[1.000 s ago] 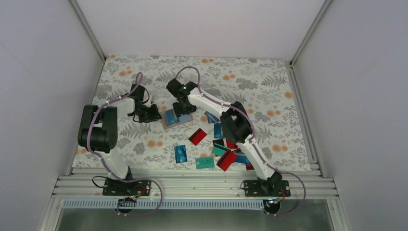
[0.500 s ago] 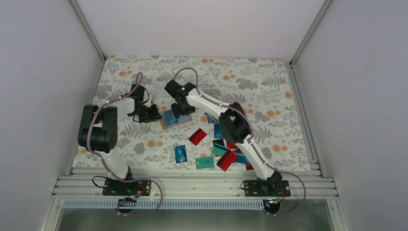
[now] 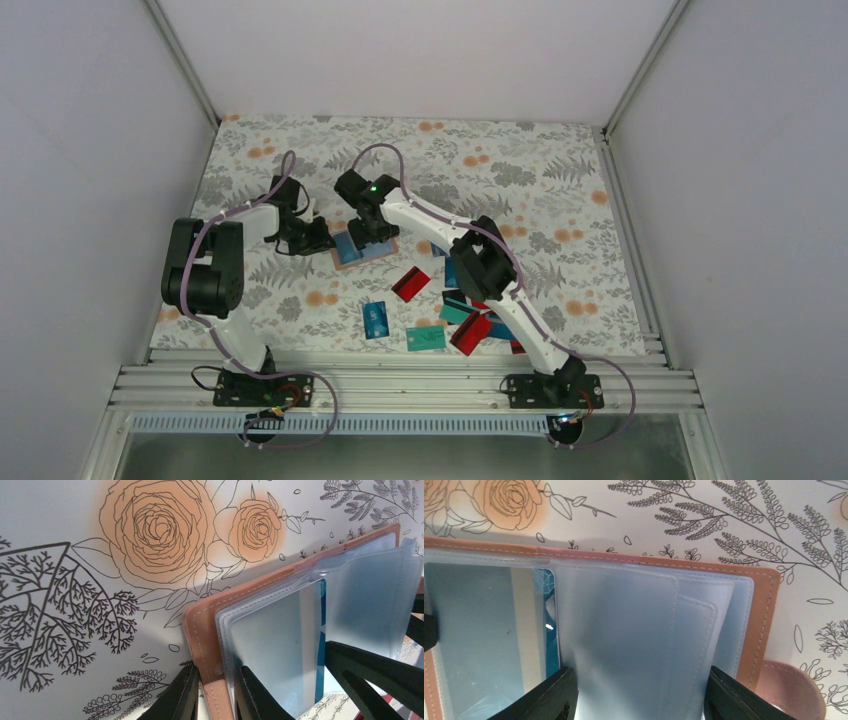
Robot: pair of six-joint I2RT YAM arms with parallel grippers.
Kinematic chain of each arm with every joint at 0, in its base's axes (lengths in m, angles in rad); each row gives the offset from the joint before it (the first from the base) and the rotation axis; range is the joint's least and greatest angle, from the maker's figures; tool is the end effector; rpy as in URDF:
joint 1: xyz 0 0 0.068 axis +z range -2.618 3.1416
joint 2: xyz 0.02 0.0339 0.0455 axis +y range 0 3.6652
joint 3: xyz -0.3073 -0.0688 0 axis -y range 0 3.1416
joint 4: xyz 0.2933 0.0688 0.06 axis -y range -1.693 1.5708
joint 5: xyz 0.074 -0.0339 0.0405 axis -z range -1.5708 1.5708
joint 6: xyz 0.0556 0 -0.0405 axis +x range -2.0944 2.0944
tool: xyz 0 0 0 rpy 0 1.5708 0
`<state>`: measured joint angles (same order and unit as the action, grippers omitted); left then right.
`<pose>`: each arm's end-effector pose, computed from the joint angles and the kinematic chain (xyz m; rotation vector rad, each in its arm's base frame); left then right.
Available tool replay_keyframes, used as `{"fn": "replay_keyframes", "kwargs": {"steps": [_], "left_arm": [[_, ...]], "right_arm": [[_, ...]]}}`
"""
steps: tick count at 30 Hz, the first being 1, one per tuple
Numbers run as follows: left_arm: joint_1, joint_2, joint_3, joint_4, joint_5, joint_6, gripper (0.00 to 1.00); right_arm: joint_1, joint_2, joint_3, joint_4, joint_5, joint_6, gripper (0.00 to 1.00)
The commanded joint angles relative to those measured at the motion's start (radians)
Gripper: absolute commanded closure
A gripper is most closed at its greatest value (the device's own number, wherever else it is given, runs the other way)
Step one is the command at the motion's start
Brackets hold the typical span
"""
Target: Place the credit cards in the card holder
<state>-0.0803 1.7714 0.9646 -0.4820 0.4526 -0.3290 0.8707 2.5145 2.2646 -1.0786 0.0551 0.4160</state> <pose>0.3589 -0.0533 0.1253 -0.2630 2.8601 -0.7300 0.3882 0.4561 0.1537 -0.6467 2.8385 0.1484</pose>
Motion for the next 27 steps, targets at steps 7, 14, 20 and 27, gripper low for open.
{"fn": "replay_keyframes", "kwargs": {"steps": [7, 14, 20, 27], "left_arm": [[-0.006, 0.043, -0.053, -0.023, -0.045, 0.002, 0.8], [-0.006, -0.03, -0.037, -0.076, -0.057, -0.003, 0.8], [-0.006, -0.12, -0.031, -0.145, -0.09, -0.001, 0.8], [-0.042, -0.19, -0.009, -0.208, -0.154, 0.009, 0.79]], "right_arm": [[0.032, 0.019, 0.034, -0.001, -0.048, 0.001, 0.37], [-0.006, -0.081, -0.059, 0.006, -0.01, 0.003, 0.3], [-0.06, -0.219, -0.206, 0.029, 0.017, -0.001, 0.22], [-0.086, -0.326, -0.375, 0.078, 0.008, -0.005, 0.22]]}}
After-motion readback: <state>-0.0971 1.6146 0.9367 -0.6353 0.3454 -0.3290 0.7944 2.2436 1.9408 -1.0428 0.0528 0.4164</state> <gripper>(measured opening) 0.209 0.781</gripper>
